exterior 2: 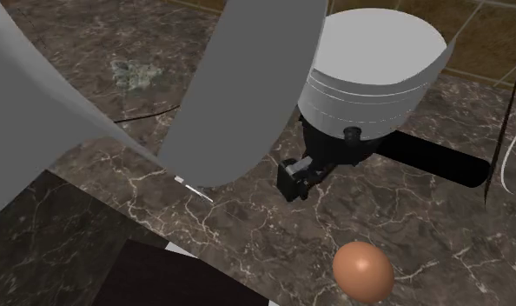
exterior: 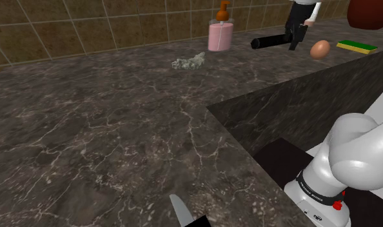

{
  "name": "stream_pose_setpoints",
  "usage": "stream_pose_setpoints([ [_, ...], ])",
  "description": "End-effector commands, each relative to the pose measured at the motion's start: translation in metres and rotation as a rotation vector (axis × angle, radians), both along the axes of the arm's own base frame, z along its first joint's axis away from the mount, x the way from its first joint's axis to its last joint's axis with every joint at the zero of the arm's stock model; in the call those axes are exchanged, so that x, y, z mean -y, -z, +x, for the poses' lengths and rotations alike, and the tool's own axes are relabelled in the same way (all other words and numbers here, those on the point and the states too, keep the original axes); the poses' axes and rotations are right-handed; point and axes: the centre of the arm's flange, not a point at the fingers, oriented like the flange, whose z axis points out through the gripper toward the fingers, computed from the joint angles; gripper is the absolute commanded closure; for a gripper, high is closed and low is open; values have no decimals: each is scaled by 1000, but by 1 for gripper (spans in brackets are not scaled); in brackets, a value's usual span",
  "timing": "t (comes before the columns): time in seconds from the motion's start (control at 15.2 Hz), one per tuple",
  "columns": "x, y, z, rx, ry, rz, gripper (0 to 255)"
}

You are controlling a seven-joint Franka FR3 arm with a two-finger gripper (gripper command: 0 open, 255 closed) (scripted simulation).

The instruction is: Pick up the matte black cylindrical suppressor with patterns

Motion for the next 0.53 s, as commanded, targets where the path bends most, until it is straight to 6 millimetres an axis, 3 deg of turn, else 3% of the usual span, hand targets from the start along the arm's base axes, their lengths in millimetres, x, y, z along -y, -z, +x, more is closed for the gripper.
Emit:
stream_pose_setpoints([
  [0.0,20,-3,18,-1,-93,-12,0],
  [0.46,70,-13,88,0,-389,-39,0],
])
